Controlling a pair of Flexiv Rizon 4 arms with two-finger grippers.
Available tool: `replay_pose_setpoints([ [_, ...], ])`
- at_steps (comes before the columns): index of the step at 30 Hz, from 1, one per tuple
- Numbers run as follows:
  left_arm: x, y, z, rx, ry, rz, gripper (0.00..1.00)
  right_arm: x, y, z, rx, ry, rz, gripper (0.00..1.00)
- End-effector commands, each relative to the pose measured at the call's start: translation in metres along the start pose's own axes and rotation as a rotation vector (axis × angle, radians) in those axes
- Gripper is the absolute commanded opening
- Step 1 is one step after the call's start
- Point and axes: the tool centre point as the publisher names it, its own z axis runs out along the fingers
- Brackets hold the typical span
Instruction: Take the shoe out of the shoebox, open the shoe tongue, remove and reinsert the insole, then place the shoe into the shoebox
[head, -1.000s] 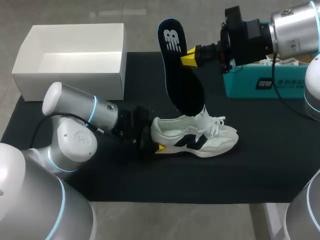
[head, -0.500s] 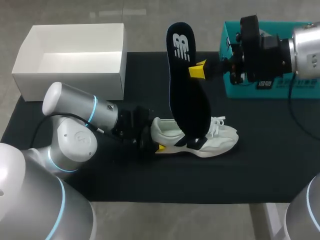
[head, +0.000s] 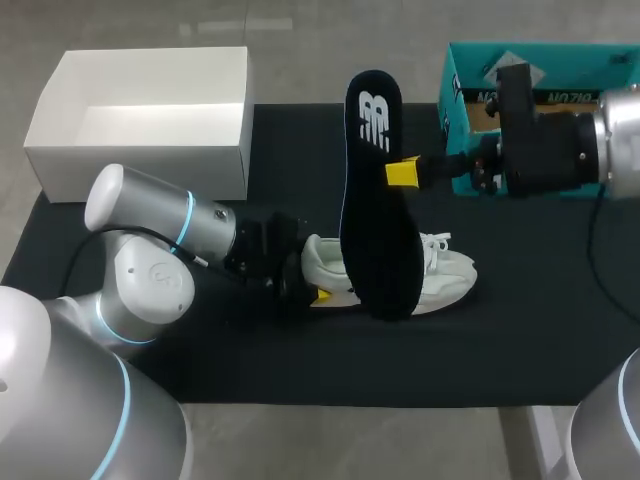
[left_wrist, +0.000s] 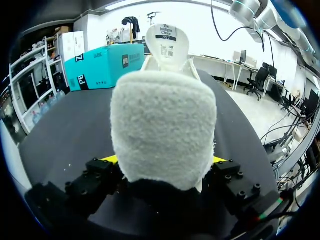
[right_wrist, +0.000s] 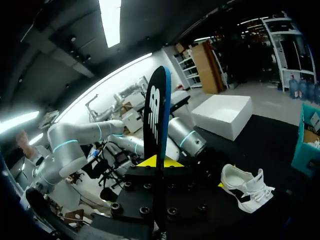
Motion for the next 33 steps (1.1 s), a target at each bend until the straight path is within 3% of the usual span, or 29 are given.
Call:
replay_pose_setpoints([
  [1,0.000,0.000,-0.001,0.000,0.001,0.001,0.00,0.010,-0.025,-0.004,-0.060,0.006,0.030,0.00],
  [4,0.000,0.000,-0.001,0.000,0.001,0.001,0.00,0.017,-0.029,-0.005,-0.081,0.008,0.027,0.00],
  [17,0.000,0.000,-0.001,0.000,0.001,0.001,0.00,0.035,-0.017,-0.027,0.035,0.018,0.010,0.00],
  [33,0.000,0.000,-0.001,0.000,0.001,0.001,0.00,0.034,-0.013,-0.030,0.034,-0.010,0.014,0.00],
])
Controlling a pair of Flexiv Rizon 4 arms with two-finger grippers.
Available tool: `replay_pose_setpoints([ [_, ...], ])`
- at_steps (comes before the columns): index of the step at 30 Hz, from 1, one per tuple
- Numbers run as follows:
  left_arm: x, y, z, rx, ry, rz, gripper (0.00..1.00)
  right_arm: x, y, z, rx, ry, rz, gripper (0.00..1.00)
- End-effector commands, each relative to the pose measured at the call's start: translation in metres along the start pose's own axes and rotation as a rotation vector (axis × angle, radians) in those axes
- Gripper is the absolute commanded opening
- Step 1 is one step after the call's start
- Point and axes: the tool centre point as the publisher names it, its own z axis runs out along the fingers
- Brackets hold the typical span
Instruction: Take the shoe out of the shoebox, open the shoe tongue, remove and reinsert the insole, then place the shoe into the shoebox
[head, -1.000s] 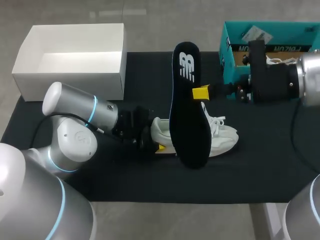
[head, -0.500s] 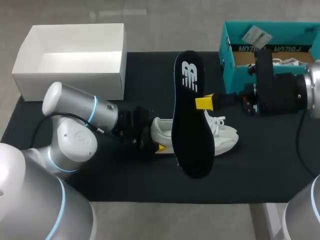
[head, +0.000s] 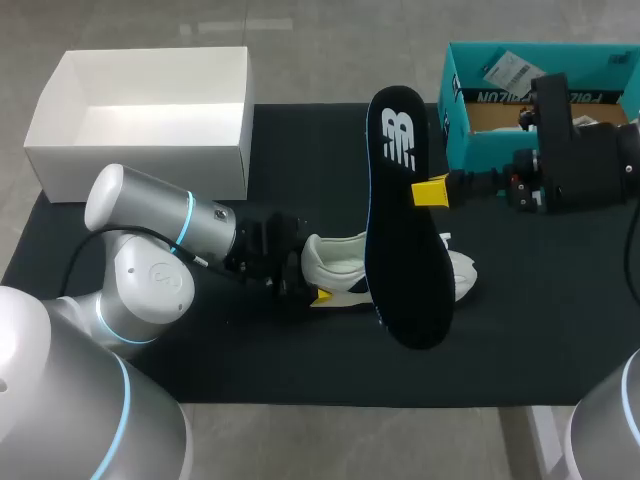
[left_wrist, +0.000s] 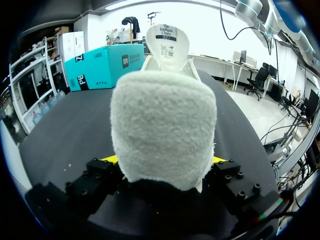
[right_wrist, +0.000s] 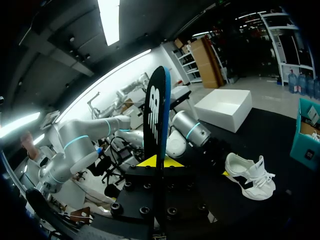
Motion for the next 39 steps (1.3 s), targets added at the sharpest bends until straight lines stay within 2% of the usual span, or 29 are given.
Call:
replay_pose_setpoints([
  [1,0.000,0.000,-0.001,0.000,0.001,0.001,0.00,0.000,-0.002,0.002,-0.004,-0.001,0.001,0.00],
  [22,-0.001,0.000,-0.001,-0.002,-0.003,-0.001,0.00,0.000,-0.002,0.002,-0.004,-0.001,0.001,0.00],
  [23,-0.002,0.001,-0.001,-0.003,-0.004,-0.002,0.07,0.000,-0.002,0.002,-0.004,-0.001,0.001,0.00],
  [25,-0.003,0.001,-0.001,-0.005,-0.005,0.001,0.35,0.000,-0.002,0.002,-0.004,-0.001,0.001,0.00],
  [26,-0.003,0.002,-0.002,-0.006,-0.005,0.002,1.00,0.000,-0.002,0.002,-0.004,-0.001,0.001,0.00],
  [39,-0.011,-0.005,-0.009,-0.012,0.009,0.054,1.00,0.000,-0.002,0.002,-0.004,-0.001,0.001,0.00],
])
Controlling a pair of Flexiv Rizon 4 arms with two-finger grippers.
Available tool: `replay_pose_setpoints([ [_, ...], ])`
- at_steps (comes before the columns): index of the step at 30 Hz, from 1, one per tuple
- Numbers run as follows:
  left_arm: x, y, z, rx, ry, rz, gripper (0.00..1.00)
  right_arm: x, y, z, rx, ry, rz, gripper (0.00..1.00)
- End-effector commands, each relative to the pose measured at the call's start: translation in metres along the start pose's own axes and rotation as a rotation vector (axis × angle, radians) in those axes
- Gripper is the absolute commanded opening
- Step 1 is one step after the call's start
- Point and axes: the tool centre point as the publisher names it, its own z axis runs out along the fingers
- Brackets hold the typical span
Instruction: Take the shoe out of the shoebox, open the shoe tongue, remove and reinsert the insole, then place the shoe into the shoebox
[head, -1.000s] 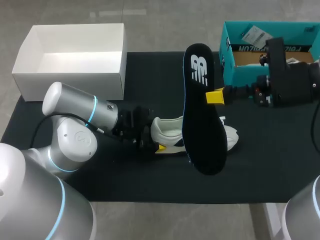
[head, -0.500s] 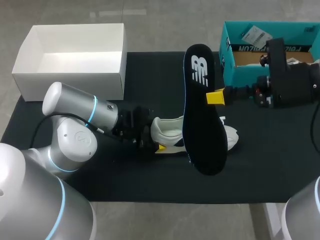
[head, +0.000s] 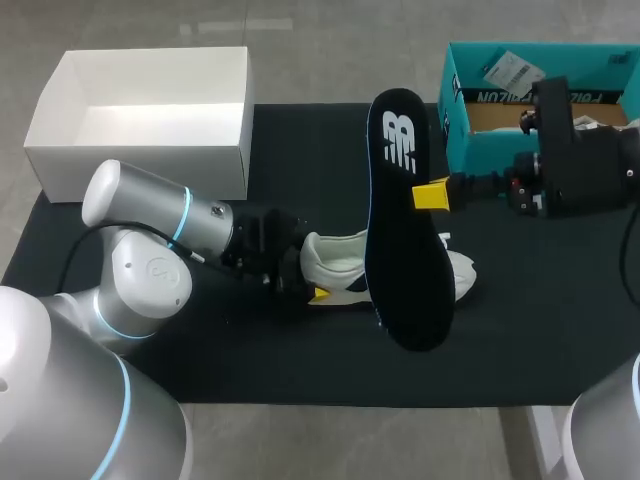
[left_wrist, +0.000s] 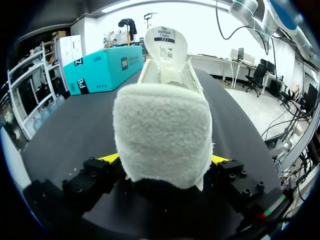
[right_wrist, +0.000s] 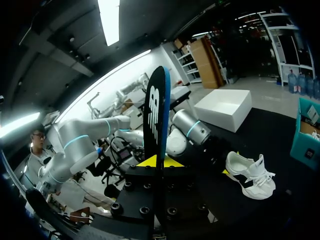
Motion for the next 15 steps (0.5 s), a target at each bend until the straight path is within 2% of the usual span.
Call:
replay_pose_setpoints([
  [1,-0.004,-0.005,-0.007,-0.028,0.011,0.018,1.00,-0.001,0.000,0.003,0.001,0.001,0.001,0.00],
  [5,-0.002,-0.010,-0.016,-0.063,0.035,0.059,1.00,-0.001,0.000,0.003,0.001,0.001,0.001,0.00],
  [10,0.000,-0.014,-0.026,-0.156,0.037,0.080,1.00,-0.001,0.000,0.003,0.001,0.001,0.001,0.00],
  [15,-0.001,-0.020,-0.038,-0.378,-0.027,0.126,1.00,-0.001,0.000,0.003,0.001,0.001,0.001,0.00],
])
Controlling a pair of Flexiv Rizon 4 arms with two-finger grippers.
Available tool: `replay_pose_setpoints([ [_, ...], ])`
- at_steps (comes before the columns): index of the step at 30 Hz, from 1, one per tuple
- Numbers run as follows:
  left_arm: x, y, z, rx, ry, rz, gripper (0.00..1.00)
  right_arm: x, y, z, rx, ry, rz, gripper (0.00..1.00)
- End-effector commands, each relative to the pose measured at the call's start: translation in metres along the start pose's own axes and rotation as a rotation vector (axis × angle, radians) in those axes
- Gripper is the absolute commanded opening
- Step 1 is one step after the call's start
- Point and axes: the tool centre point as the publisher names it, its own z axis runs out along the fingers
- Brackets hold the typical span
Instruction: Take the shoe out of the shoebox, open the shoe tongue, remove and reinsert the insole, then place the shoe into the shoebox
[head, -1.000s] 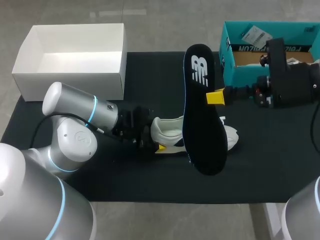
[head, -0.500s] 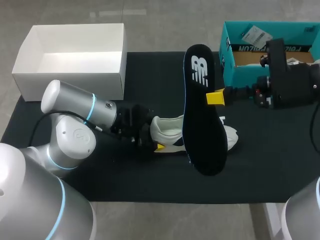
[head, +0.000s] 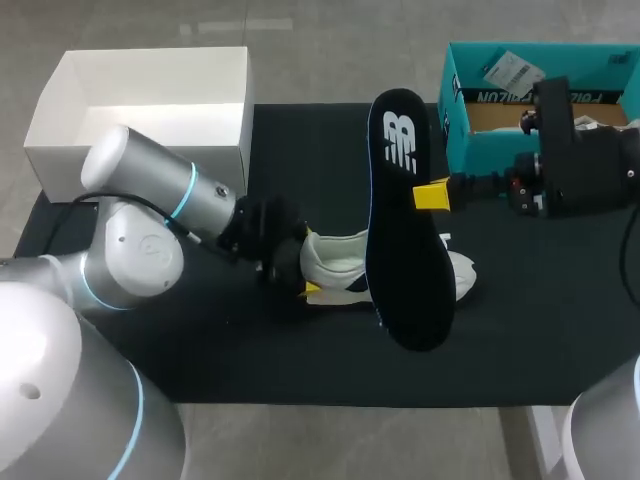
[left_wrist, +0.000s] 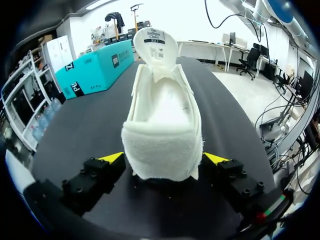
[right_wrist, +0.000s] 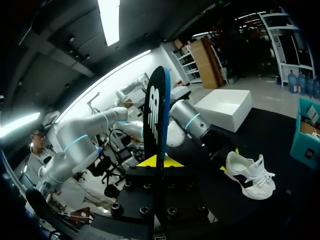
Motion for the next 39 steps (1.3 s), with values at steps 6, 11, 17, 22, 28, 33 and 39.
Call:
replay_pose_setpoints([
  [6,0.000,-0.005,-0.024,-0.447,-0.087,0.066,1.00,-0.001,0.001,0.003,0.002,0.000,0.001,0.00],
  [11,-0.003,-0.001,-0.029,-0.455,-0.059,0.035,1.00,-0.001,0.001,0.003,0.002,0.000,0.001,0.00],
  [17,-0.005,-0.002,-0.033,-0.446,-0.034,-0.002,1.00,-0.001,0.001,0.003,0.002,0.000,0.001,0.00],
  [22,-0.005,-0.002,-0.033,-0.446,-0.034,-0.002,1.00,-0.001,0.001,0.003,0.002,0.000,0.001,0.00],
  [28,-0.005,-0.002,-0.033,-0.446,-0.034,-0.002,1.00,-0.001,0.001,0.003,0.002,0.000,0.001,0.00],
  [33,-0.005,-0.002,-0.033,-0.446,-0.034,-0.002,1.00,-0.001,0.001,0.003,0.002,0.000,0.001,0.00],
  [39,-0.008,-0.001,-0.041,-0.512,-0.034,-0.009,1.00,-0.001,0.001,0.003,0.002,0.000,0.001,0.00],
])
